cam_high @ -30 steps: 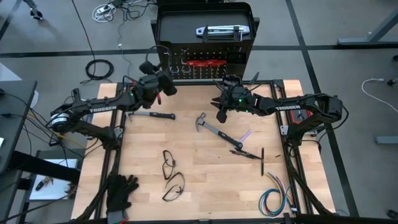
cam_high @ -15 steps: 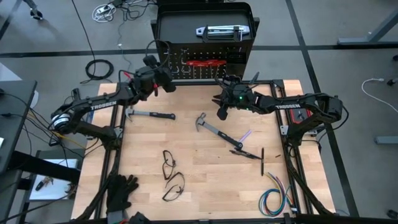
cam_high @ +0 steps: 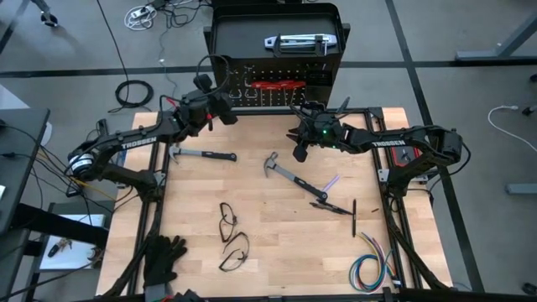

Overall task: Hang tools onto peg board
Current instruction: Adjust the top left hook

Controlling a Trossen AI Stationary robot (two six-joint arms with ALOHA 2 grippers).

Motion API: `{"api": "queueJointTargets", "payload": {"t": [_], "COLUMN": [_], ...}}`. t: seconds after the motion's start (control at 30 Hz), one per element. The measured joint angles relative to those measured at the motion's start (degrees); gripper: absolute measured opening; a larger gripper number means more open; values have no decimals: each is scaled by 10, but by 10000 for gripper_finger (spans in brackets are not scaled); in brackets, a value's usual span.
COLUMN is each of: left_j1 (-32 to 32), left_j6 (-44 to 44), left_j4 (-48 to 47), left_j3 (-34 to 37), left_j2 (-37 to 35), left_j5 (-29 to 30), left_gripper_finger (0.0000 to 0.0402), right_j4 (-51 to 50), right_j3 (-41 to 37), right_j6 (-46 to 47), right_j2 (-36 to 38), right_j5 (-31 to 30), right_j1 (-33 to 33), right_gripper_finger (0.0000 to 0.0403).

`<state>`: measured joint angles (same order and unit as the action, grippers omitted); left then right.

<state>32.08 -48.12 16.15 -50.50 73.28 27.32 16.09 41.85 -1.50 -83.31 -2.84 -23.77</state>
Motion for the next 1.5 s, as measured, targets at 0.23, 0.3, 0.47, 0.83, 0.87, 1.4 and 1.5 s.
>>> {"api": "queueJointTargets", "payload": {"t": [0.23,0.3,0.47,0.83,0.87,1.4,1.5], "left_j1": [-18,-23,-29,-27,-27,-27,-27], "left_j6": [41,67,166,266,275,291,291], "left_j4": [3,-2,-59,-146,-150,-159,-188], "left_j3": [0,1,-18,-91,-96,-137,-158], "left_j2": [0,-5,-16,-9,-6,30,31], "left_j5": [48,70,97,76,74,84,80], "left_gripper_finger": [3,2,1,0,0,0,0], "right_j4": [0,0,0,9,10,15,15], "right_j3": [0,0,0,0,0,0,0], "right_j6": [0,0,0,4,5,4,4], "right_j2": [0,0,0,0,0,0,0], "right_j5": [0,0,0,14,14,16,16], "right_j1": [0,0,0,1,1,10,11], "right_gripper_finger": [88,87,87,87,87,87,87]}}
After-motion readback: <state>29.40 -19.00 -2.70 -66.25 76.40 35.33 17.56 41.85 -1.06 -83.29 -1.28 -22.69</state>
